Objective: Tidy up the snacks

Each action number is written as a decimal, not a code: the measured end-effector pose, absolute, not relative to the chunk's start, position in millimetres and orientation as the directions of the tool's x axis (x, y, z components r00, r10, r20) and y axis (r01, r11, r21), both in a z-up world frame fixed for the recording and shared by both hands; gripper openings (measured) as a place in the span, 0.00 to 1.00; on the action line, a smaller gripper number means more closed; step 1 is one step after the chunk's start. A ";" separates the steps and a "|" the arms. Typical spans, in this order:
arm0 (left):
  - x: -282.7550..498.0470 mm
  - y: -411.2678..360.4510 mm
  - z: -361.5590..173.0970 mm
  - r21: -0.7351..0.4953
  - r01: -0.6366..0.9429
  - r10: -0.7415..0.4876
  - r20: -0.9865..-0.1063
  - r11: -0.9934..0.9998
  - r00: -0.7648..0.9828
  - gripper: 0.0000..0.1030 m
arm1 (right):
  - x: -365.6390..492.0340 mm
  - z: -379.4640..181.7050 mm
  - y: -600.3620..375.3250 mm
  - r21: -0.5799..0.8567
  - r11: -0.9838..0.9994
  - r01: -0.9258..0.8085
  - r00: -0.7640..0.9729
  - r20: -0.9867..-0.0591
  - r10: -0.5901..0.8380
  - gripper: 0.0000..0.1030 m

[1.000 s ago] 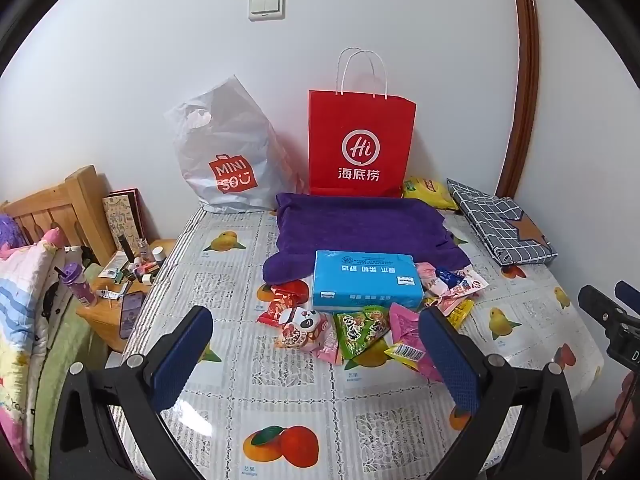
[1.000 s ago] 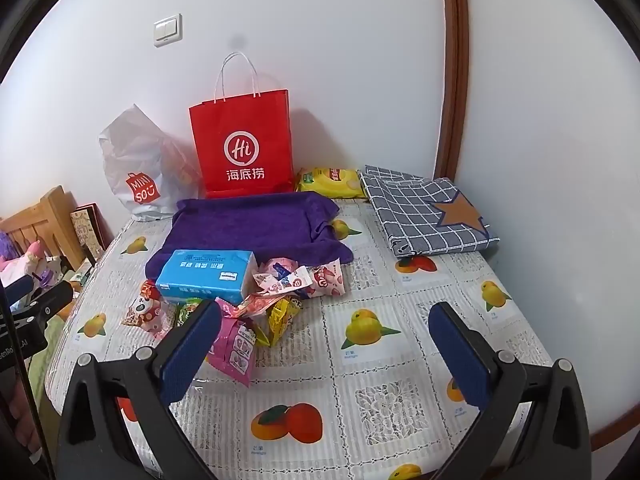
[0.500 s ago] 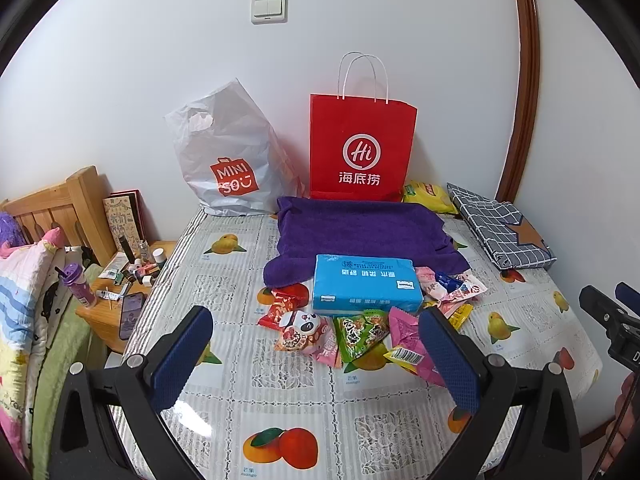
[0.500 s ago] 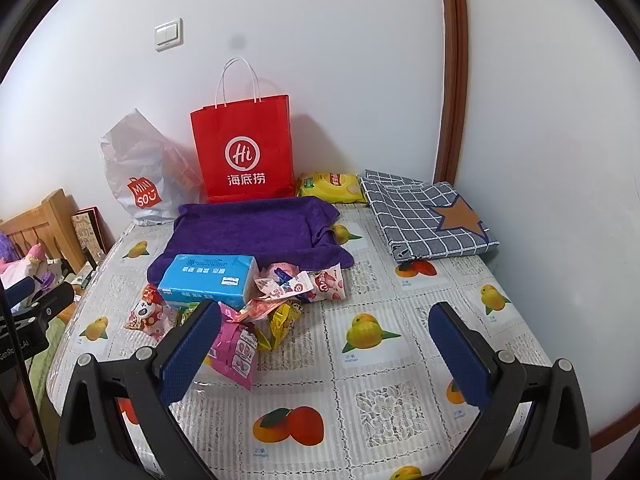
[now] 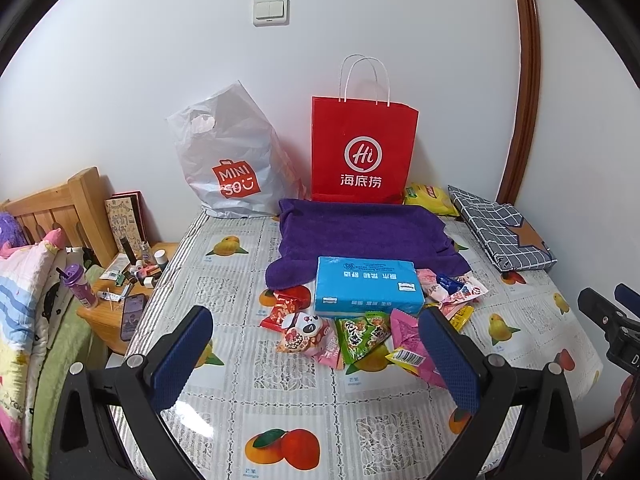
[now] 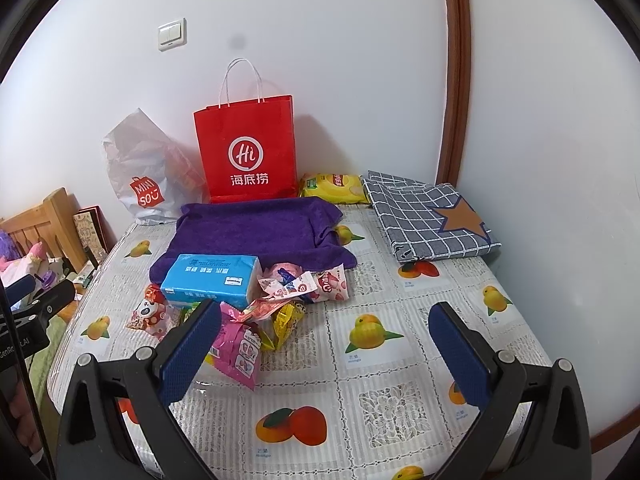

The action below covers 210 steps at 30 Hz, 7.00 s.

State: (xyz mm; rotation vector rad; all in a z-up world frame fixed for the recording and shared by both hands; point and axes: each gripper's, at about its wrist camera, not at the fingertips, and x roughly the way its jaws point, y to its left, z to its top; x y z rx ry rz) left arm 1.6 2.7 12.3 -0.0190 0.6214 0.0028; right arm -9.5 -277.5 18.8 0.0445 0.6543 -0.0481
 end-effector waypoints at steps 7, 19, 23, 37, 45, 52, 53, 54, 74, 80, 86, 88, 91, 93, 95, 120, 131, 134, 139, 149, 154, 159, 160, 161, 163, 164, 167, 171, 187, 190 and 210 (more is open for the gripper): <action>1.3 2.5 13.0 -0.017 -0.009 -0.003 -0.580 1.000 0.814 1.00 | -10.4 19.1 -276.3 0.026 0.998 0.057 0.792 -0.610 -0.030 0.99; 0.3 1.9 13.1 -0.017 -0.010 -0.001 -0.578 1.000 0.816 1.00 | -11.9 20.1 -274.9 0.027 0.998 0.053 0.795 -0.607 -0.026 0.99; 0.3 2.0 13.3 -0.017 -0.011 -0.001 -0.578 1.000 0.816 1.00 | -12.5 20.5 -274.7 0.027 0.998 0.052 0.795 -0.606 -0.025 0.99; -0.5 0.9 13.2 -0.018 -0.010 -0.002 -0.577 1.000 0.817 1.00 | -13.4 21.1 -274.0 0.022 0.999 0.049 0.795 -0.607 -0.026 0.99; -0.8 0.8 12.9 -0.019 -0.010 -0.003 -0.575 1.000 0.818 1.00 | -13.8 22.8 -272.3 0.021 0.999 0.046 0.796 -0.605 -0.024 0.99; -1.2 0.9 12.7 -0.020 -0.010 -0.003 -0.575 1.000 0.818 1.00 | -13.7 24.3 -270.3 0.017 0.999 0.042 0.797 -0.604 -0.023 0.99; -1.1 0.9 13.0 -0.020 -0.010 -0.003 -0.575 1.000 0.818 1.00 | -13.8 24.1 -270.1 0.017 0.999 0.042 0.797 -0.604 -0.023 0.99; -1.3 0.9 12.6 -0.019 -0.010 -0.002 -0.575 1.000 0.818 1.00 | -13.8 24.1 -270.1 0.017 0.999 0.041 0.797 -0.604 -0.023 0.99; 12.8 -8.5 1.5 -0.018 -0.045 0.024 -0.612 0.999 0.791 1.00 | -1.8 7.8 -269.0 0.017 0.999 0.033 0.783 -0.622 -0.016 0.97; 31.2 -1.2 -28.0 -0.022 -0.060 0.031 -0.651 0.998 0.758 1.00 | 19.5 -22.4 -267.6 0.017 1.000 0.021 0.742 -0.670 -0.004 0.92; 51.4 15.7 -62.6 -0.023 -0.073 0.037 -0.689 0.997 0.723 0.98 | 49.4 -63.4 -266.8 0.043 0.999 0.007 0.683 -0.730 0.027 0.80; 59.6 19.2 -75.0 -0.026 -0.076 0.035 -0.706 0.997 0.708 0.98 | 60.1 -75.2 -265.8 0.046 0.999 0.006 0.668 -0.744 0.031 0.75; 69.6 27.7 -91.7 -0.029 -0.079 0.033 -0.730 0.996 0.682 0.98 | 78.6 -90.8 -262.7 0.064 0.998 0.000 0.652 -0.756 0.048 0.70; 75.7 32.2 -99.7 -0.035 -0.078 0.026 -0.743 0.996 0.669 0.98 | 89.4 -97.9 -260.8 0.078 0.997 0.000 0.645 -0.761 0.060 0.66; 82.3 35.2 -107.2 -0.041 -0.074 0.018 -0.753 0.996 0.658 0.98 | 102.1 -105.6 -258.0 0.097 0.995 -0.006 0.633 -0.770 0.079 0.63; 131.8 36.2 -140.7 -0.087 -0.005 -0.069 -0.815 0.996 0.575 0.97 | 162.0 -174.7 -245.3 0.168 0.981 -0.095 0.494 -0.848 0.193 0.45; 131.7 19.7 -157.3 -0.146 0.048 -0.149 -0.839 0.988 0.523 0.42 | 131.5 -170.6 -264.7 0.157 0.980 -0.120 0.510 -0.837 0.196 0.34; 125.5 17.1 -152.9 -0.136 0.054 -0.144 -0.835 0.989 0.530 0.36 | 117.5 -166.2 -274.3 0.150 0.984 -0.094 0.520 -0.835 0.177 0.34; 111.3 18.8 -142.8 -0.132 0.041 -0.133 -0.830 0.990 0.542 0.36 | 92.0 -156.1 -291.8 0.135 0.989 -0.056 0.540 -0.829 0.144 0.34; 79.2 16.3 -105.2 -0.142 0.056 -0.147 -0.791 0.988 0.593 0.36 | 59.9 -120.2 -303.1 0.117 0.993 -0.026 0.600 -0.792 0.109 0.34; 78.1 3.0 -81.2 -0.134 0.081 -0.155 -0.769 0.988 0.620 0.36 | 61.9 -96.9 -301.9 0.122 0.992 -0.027 0.631 -0.768 0.111 0.34; 84.0 -9.0 -60.2 -0.128 0.100 -0.162 -0.750 0.987 0.641 0.36 | 72.3 -76.2 -299.0 0.122 0.992 -0.033 0.656 -0.746 0.114 0.34; 86.7 -10.8 -56.6 -0.127 0.102 -0.163 -0.748 0.987 0.643 0.36 | 75.9 -71.4 -297.9 0.124 0.992 -0.036 0.660 -0.742 0.117 0.34; 89.3 -12.1 -53.9 -0.126 0.102 -0.162 -0.746 0.987 0.646 0.36 | 78.8 -68.0 -297.0 0.125 0.991 -0.039 0.661 -0.741 0.119 0.34; 95.0 -13.4 -48.6 -0.128 0.103 -0.164 -0.741 0.986 0.651 0.36 | 86.0 -61.3 -294.8 0.124 0.991 -0.046 0.667 -0.735 0.122 0.34; 99.7 -14.0 -45.9 -0.131 0.106 -0.168 -0.740 0.986 0.652 0.36 | 90.5 -58.4 -292.9 0.121 0.992 -0.047 0.668 -0.734 0.121 0.34; 113.8 -17.0 -39.2 -0.129 0.115 -0.173 -0.736 0.985 0.654 0.36 | 106.2 -51.0 -287.7 0.119 0.992 -0.050 0.673 -0.730 0.122 0.34; 137.3 -21.2 -32.9 -0.126 0.121 -0.175 -0.732 0.985 0.658 0.36 | 132.1 -44.9 -281.9 0.125 0.991 -0.052 0.674 -0.728 0.127 0.34; 240.9 -19.6 -36.0 -0.079 0.111 -0.133 -0.747 0.991 0.652 0.36 | 250.5 -56.7 -260.1 0.126 0.989 -0.083 0.649 -0.746 0.149 0.34; 259.8 -19.1 -39.9 -0.073 0.107 -0.125 -0.750 0.992 0.649 0.36 | 270.0 -62.6 -257.5 0.117 0.989 -0.089 0.642 -0.753 0.147 0.34; 360.7 -18.7 -95.9 -0.078 0.084 -0.112 -0.806 0.993 0.581 0.36 | 373.4 -127.8 -253.7 0.091 0.991 -0.097 0.559 -0.819 0.130 0.34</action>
